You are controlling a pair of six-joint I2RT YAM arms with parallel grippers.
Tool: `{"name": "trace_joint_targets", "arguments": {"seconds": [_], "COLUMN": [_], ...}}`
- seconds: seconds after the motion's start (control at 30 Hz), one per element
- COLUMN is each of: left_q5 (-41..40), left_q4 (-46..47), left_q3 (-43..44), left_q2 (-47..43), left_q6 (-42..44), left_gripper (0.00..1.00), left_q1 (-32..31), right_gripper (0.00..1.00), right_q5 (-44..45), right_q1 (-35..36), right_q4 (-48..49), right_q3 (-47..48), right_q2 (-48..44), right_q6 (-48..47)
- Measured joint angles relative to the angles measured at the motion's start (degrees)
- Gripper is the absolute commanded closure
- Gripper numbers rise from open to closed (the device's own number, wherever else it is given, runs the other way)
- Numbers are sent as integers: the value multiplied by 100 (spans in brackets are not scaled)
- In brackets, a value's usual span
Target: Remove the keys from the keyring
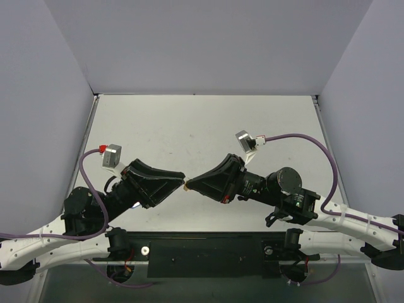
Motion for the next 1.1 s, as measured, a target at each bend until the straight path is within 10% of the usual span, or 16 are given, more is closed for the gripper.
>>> {"name": "trace_joint_targets", "arguments": {"seconds": [0.37, 0.57, 1.1], "left_q5": [4, 15, 129], "left_q4": [76, 101, -1746], "left_q3": [0, 2, 1248], "left_q2": [48, 122, 592], "left_q6": [-74, -109, 116], "left_gripper": [71, 100, 100], "left_q1": [0, 0, 0], "right_gripper": [100, 100, 100], "right_q5": [0, 17, 83], "right_q1": [2, 28, 79], "right_q4": [-2, -44, -732], "right_q3": [0, 0, 258], "right_q2": [2, 13, -70], "right_q6": [-2, -20, -284]}}
